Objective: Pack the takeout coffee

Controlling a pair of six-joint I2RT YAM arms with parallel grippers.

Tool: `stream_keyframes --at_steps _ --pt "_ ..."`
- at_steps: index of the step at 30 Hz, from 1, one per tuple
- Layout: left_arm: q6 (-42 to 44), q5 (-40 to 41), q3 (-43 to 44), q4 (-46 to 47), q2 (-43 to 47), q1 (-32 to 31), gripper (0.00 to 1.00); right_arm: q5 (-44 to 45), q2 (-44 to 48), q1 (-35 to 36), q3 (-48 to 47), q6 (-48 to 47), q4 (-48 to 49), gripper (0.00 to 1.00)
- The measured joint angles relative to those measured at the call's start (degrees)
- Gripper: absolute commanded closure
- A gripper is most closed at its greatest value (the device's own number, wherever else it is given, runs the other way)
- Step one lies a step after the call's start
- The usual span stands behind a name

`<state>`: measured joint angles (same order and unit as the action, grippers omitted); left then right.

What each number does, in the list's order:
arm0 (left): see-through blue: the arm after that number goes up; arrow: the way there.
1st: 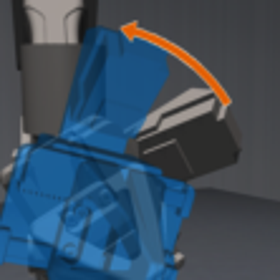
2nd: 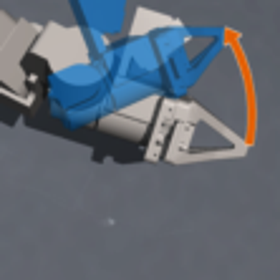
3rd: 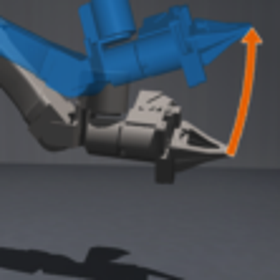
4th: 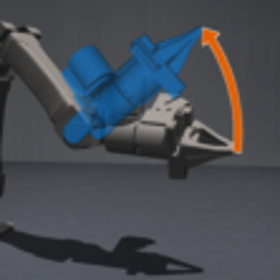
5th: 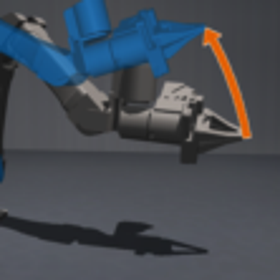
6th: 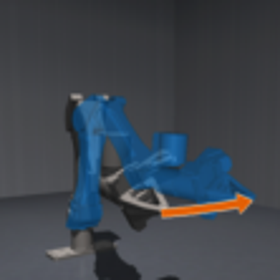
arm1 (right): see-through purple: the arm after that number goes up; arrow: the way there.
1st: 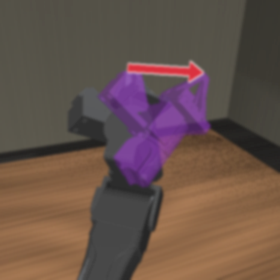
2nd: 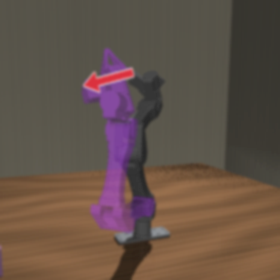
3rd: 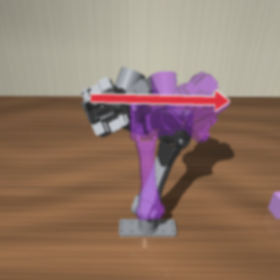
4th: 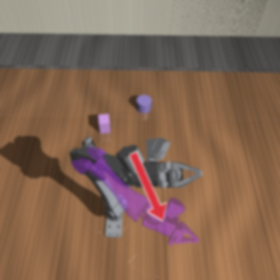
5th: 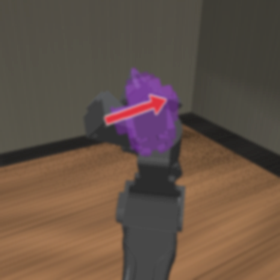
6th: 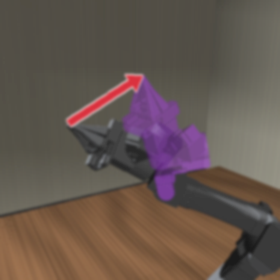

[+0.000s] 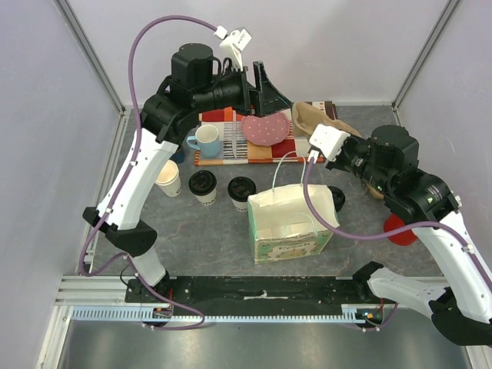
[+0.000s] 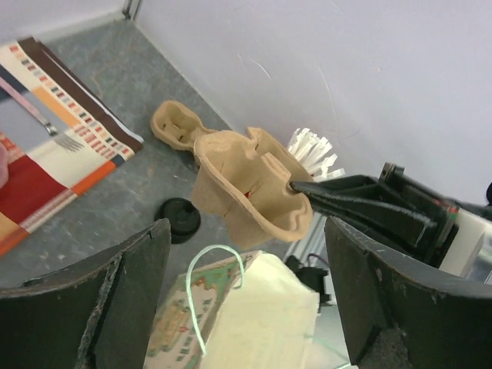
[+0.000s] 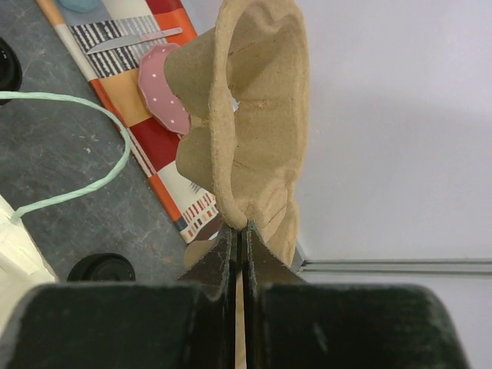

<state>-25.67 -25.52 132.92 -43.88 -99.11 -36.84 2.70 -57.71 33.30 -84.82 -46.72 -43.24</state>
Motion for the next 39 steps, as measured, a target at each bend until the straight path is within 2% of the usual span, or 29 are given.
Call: stream_keyframes --at_steps 8,9,15,20,27,32,39 --pt "-16.0 -1.8 -5.7 4.6 -0.8 1.9 0.31 0.2 -5.6 1.8 -1.7 -0.5 -2.9 1.0" --pt "-17.5 -2.1 -6.8 5.0 -1.0 1.9 0.36 0.4 -6.6 2.2 -2.2 -0.7 -3.4 1.0" --pt "-22.5 -3.6 -11.3 5.0 -2.2 2.3 0.44 1.4 -10.0 4.2 -5.2 -2.0 -5.0 1.0" --pt "-23.2 -3.5 -11.8 3.8 -2.4 4.6 0.45 2.4 -11.0 5.0 -5.5 -2.7 -5.5 1.0" --pt "-23.3 -3.6 -10.3 3.9 -2.2 6.2 0.37 4.5 -10.2 5.1 -5.5 -2.6 -5.7 1.0" --pt "-24.5 -3.0 -14.8 3.3 1.0 5.9 0.35 4.9 -10.1 5.1 -5.7 -3.0 -5.8 1.0" --pt "-27.8 -3.1 -17.2 5.0 1.1 4.0 0.46 4.8 -10.7 5.6 -5.7 -4.0 -5.9 1.0"
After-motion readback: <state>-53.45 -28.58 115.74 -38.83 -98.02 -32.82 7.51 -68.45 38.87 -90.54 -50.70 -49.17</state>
